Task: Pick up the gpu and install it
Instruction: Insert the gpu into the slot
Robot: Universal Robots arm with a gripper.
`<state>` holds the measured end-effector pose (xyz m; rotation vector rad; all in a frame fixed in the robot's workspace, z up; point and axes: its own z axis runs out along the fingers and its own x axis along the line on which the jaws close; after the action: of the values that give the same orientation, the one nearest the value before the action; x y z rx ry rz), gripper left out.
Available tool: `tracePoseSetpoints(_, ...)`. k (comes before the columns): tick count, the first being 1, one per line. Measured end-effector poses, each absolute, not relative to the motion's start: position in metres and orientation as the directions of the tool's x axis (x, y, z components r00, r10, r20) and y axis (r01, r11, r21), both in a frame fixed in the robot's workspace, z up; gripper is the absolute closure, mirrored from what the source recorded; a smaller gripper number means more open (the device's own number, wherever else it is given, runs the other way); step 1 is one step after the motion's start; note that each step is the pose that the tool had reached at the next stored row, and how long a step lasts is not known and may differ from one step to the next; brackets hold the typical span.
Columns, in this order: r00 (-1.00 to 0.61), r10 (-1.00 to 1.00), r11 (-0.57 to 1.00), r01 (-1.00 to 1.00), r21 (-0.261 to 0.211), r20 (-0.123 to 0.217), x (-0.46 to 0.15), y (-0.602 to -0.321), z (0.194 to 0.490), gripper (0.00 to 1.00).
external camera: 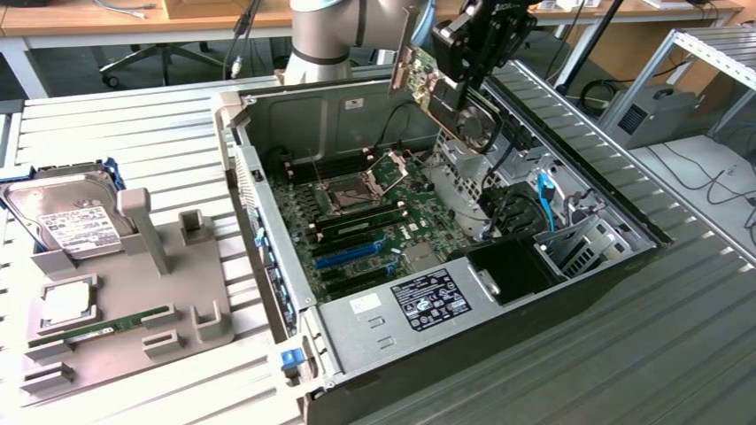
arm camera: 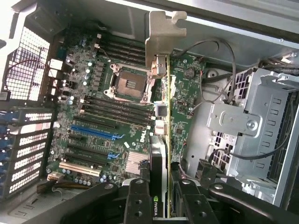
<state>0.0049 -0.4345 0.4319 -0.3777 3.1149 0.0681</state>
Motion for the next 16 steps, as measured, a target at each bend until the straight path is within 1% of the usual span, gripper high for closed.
tracePoseSetpoints(16,-0.939,-0.343,0.938,-0.343,0.043,-0.008,0.0049,-0.4345,0.4319,0.73)
